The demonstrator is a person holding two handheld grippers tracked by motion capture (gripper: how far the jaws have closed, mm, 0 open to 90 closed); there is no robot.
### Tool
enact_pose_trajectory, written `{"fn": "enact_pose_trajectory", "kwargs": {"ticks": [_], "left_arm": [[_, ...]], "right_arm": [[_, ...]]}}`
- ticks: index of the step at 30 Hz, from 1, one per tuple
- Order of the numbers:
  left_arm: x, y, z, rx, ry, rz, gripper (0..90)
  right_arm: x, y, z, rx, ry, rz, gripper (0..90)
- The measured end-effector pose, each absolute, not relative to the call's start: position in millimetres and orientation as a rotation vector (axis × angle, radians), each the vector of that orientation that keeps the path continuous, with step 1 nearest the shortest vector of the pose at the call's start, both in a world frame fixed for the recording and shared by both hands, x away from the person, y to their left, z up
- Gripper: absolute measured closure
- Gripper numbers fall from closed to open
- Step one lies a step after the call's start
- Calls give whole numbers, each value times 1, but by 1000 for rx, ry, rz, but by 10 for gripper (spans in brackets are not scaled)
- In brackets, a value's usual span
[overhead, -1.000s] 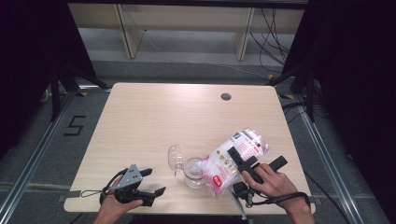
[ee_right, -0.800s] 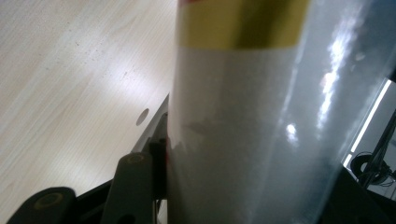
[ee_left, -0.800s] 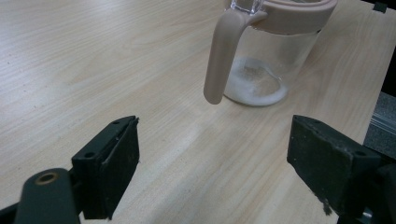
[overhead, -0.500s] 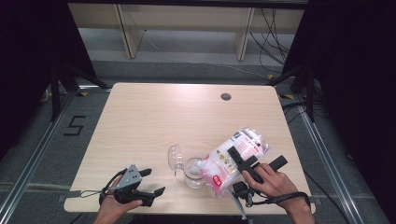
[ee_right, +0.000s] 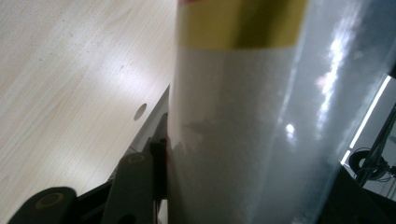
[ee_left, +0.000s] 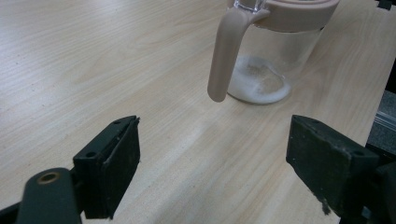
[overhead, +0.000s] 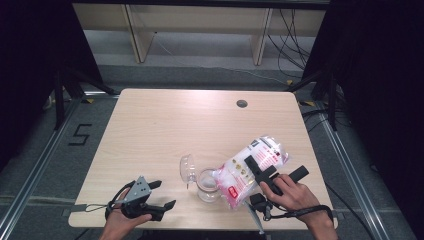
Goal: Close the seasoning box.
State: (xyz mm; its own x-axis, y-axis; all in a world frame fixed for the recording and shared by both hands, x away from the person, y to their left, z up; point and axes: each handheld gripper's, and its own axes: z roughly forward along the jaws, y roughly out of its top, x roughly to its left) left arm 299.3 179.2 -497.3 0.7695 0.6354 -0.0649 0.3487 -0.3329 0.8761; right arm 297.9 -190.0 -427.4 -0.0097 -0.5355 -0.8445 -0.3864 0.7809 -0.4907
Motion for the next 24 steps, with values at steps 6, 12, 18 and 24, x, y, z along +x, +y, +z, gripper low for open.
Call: {"fn": "enact_pose_trajectory", "kwargs": {"ticks": [6,12,18,24], "left_arm": [[300,180,-497,1963,738,357,171],[299,179,-497,1966,741,358,171],[300,179,-497,1962,739,358,171],[298,178,-498,1963,753,352,170]], "right_arm": [[299,-190,-429,-746,1627,-139,564],[298,-190,-429,-748,1626,-134,564],[297,-189,-429,-751,1626,-133,565],[297,-189,-428,-758,1618,-138,566]]}}
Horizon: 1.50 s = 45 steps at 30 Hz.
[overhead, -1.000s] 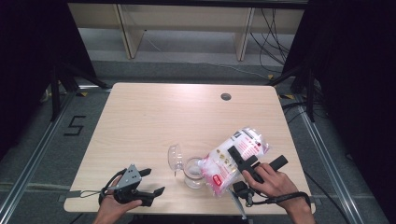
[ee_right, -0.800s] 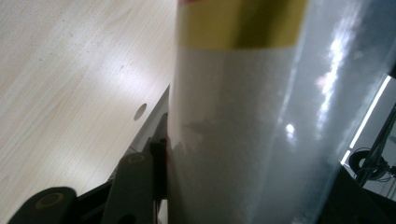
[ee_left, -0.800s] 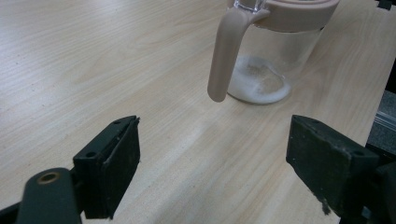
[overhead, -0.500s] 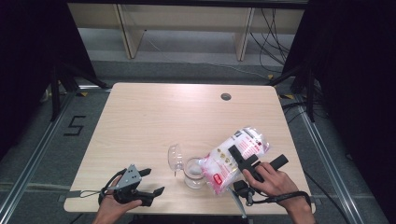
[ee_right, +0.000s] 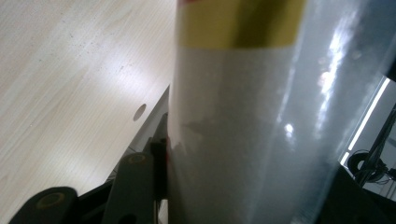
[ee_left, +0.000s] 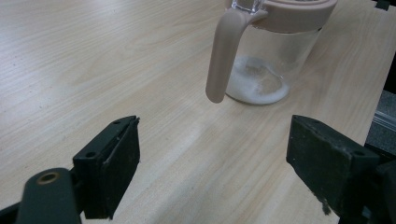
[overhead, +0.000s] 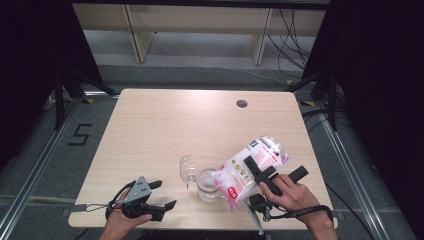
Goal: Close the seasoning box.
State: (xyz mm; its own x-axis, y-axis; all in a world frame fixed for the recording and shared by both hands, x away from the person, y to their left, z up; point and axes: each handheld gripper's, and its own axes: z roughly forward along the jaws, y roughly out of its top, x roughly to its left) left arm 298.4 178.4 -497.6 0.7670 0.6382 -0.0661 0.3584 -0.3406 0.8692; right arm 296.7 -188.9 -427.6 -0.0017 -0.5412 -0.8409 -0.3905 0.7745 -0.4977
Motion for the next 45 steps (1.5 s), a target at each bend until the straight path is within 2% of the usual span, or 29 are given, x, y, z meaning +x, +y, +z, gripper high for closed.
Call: {"fn": "enact_pose_trajectory", "kwargs": {"ticks": [45], "left_arm": [[300,179,-498,1964,736,355,171]], "right_arm": [[297,-189,-429,-739,1621,-116,602]]}}
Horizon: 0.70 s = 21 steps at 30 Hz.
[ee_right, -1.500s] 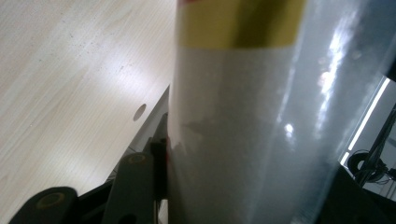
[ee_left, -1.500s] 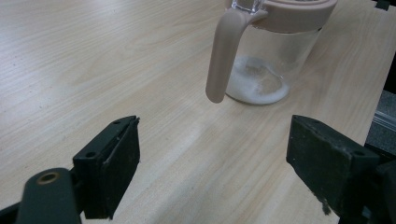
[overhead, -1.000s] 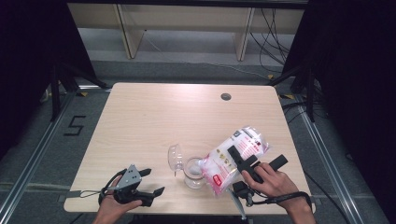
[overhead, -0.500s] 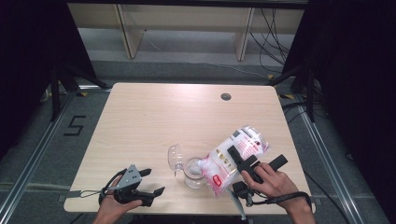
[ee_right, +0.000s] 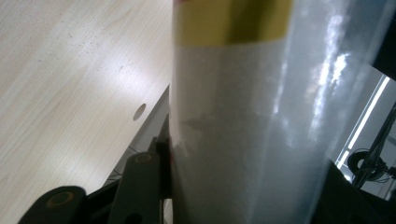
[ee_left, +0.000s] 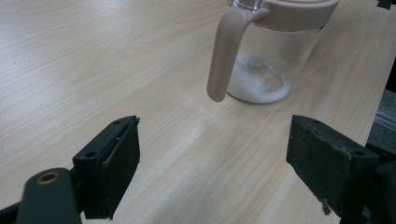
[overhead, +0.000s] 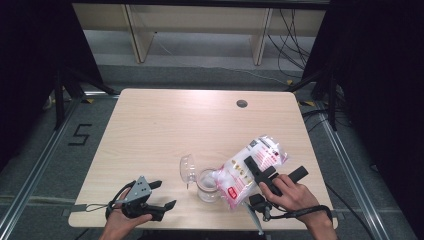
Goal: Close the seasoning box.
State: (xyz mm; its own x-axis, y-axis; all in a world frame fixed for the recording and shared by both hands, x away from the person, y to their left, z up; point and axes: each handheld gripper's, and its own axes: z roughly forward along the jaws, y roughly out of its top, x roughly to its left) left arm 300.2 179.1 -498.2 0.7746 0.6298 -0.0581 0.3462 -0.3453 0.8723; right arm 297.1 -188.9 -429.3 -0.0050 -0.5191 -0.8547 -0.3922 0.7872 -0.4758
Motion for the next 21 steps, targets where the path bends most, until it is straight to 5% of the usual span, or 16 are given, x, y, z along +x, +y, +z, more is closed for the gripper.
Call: {"fn": "enact_pose_trajectory", "kwargs": {"ticks": [21], "left_arm": [[300,179,-498,1960,738,354,171]], "right_arm": [[296,-189,-427,-733,1628,-110,612]]}}
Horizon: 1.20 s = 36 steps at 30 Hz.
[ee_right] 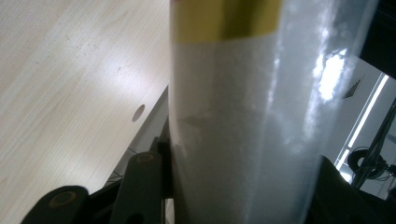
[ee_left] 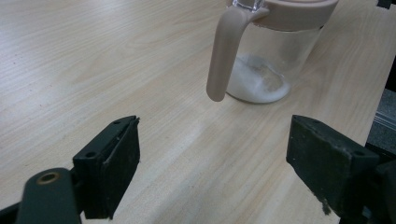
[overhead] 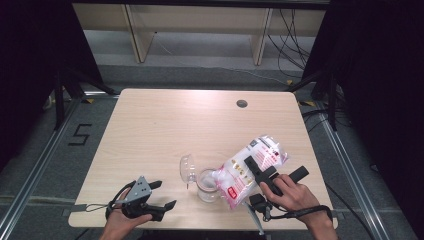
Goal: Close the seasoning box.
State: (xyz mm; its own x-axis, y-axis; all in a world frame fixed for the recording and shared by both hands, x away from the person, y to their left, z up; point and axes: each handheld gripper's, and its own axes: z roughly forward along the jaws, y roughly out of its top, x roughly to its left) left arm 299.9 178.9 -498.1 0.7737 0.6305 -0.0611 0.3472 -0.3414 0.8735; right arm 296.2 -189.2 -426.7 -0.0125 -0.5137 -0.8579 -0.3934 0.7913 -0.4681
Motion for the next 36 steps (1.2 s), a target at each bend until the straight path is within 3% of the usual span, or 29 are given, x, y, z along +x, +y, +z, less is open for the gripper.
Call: {"fn": "enact_pose_trajectory", "kwargs": {"ticks": [36], "left_arm": [[299,179,-498,1961,765,344,171]], "right_arm": [[297,-194,-425,-713,1657,-78,621]]}}
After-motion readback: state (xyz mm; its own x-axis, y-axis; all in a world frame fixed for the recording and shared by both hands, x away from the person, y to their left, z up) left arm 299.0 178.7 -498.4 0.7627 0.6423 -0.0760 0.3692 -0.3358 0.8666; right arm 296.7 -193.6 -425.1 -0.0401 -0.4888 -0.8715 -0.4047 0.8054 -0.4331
